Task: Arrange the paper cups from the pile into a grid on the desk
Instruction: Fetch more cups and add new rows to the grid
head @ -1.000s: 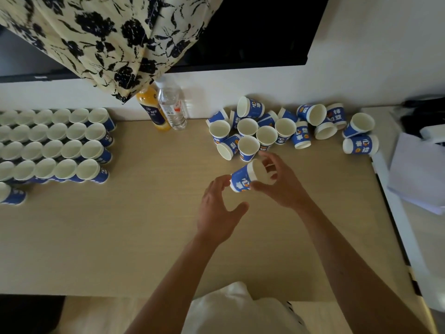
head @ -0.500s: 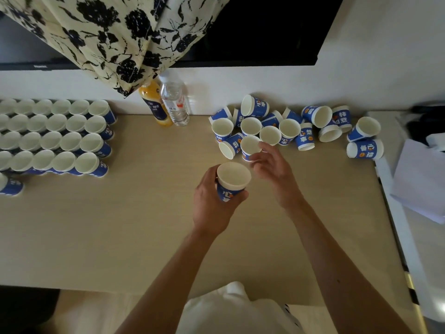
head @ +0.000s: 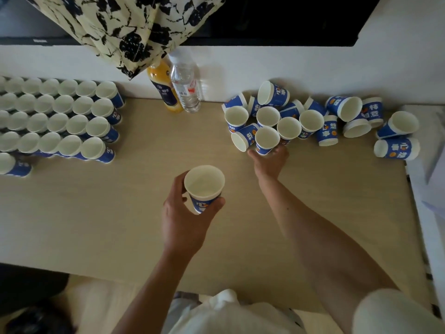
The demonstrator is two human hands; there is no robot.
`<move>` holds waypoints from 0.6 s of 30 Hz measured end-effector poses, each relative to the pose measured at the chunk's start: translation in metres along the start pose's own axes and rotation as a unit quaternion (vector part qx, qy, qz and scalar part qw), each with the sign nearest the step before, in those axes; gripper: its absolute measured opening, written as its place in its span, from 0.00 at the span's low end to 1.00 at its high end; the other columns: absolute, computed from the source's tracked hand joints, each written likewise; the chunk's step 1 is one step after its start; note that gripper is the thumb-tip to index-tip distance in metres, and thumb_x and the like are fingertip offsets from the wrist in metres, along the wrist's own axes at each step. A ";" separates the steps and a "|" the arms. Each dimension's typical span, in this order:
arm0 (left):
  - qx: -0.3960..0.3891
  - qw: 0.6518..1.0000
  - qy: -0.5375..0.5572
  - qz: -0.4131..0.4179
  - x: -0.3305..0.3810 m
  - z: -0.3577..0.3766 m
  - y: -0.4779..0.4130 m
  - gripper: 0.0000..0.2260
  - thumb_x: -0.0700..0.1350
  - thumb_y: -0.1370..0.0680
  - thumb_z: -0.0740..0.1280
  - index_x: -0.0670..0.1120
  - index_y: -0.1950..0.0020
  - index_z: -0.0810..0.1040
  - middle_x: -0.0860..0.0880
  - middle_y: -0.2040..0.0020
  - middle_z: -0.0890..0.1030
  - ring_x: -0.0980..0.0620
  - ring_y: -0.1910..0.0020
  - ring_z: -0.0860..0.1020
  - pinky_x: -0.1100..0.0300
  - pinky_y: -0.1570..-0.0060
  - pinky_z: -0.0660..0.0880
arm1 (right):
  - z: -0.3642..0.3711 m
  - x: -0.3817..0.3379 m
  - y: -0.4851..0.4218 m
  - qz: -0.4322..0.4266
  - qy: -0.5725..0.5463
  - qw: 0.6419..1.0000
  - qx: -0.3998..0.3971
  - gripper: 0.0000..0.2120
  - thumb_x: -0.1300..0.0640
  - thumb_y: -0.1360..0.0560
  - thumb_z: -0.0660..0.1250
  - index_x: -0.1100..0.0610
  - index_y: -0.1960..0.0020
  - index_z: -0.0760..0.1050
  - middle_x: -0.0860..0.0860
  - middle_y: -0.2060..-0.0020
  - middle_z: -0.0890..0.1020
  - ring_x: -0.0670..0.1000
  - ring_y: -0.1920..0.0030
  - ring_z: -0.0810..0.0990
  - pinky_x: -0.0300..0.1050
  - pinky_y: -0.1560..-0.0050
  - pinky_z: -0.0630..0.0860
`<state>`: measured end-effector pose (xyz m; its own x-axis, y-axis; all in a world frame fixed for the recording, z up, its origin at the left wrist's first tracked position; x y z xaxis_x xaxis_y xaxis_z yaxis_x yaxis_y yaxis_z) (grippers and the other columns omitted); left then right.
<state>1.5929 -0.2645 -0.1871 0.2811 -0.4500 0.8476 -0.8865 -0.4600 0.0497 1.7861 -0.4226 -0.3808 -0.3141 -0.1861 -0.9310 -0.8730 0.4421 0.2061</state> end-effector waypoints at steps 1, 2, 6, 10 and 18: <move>0.002 1.000 -0.002 -0.005 -0.001 -0.003 0.002 0.30 0.50 0.35 0.82 0.53 0.36 0.75 0.61 0.44 0.81 0.62 0.44 0.78 0.58 0.46 0.77 | 0.004 0.002 -0.003 -0.022 -0.002 1.000 0.011 0.31 0.47 0.45 0.82 0.56 0.46 0.78 0.50 0.50 0.81 0.50 0.50 0.81 0.47 0.46 0.79; 0.006 1.000 -0.002 -0.007 -0.002 -0.005 0.004 0.31 0.52 0.36 0.81 0.53 0.36 0.75 0.61 0.44 0.81 0.62 0.45 0.78 0.57 0.46 0.77 | 0.007 0.005 -0.006 -0.029 -0.005 0.999 0.019 0.31 0.46 0.45 0.83 0.55 0.46 0.78 0.50 0.51 0.83 0.50 0.50 0.82 0.48 0.46 0.80; 0.020 1.000 0.001 -0.022 -0.006 -0.012 0.012 0.30 0.54 0.36 0.78 0.54 0.37 0.75 0.61 0.44 0.81 0.60 0.45 0.79 0.54 0.47 0.79 | 0.021 0.025 -0.024 0.001 -0.016 1.000 0.021 0.38 0.37 0.47 0.82 0.52 0.43 0.76 0.49 0.47 0.82 0.52 0.45 0.82 0.56 0.45 0.80; 0.029 0.999 0.001 -0.033 -0.011 -0.017 0.022 0.30 0.55 0.37 0.78 0.55 0.37 0.75 0.61 0.45 0.81 0.59 0.45 0.79 0.53 0.47 0.79 | 0.012 0.011 -0.010 -0.015 -0.012 0.999 0.029 0.34 0.43 0.42 0.82 0.55 0.41 0.77 0.52 0.46 0.82 0.54 0.44 0.81 0.56 0.42 0.79; 0.054 0.997 0.028 -0.042 -0.015 -0.029 0.023 0.27 0.55 0.37 0.78 0.58 0.39 0.75 0.64 0.46 0.81 0.60 0.45 0.80 0.49 0.46 0.80 | -0.039 -0.014 0.056 -0.027 -0.058 0.998 -0.012 0.27 0.53 0.37 0.81 0.52 0.42 0.74 0.49 0.49 0.81 0.49 0.48 0.81 0.51 0.43 0.80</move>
<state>1.5573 -0.2464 -0.1838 0.3292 -0.3642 0.8712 -0.8151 -0.5754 0.0675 1.7268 -0.4293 -0.3449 -0.2221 -0.1046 -0.9694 -0.8968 0.4121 0.1609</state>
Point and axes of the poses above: each hand's wrist, its own y-axis away from the middle knuckle, its own z-axis out of the palm, x = y × z, the point moved 1 cm from there along -y, towards the middle knuckle
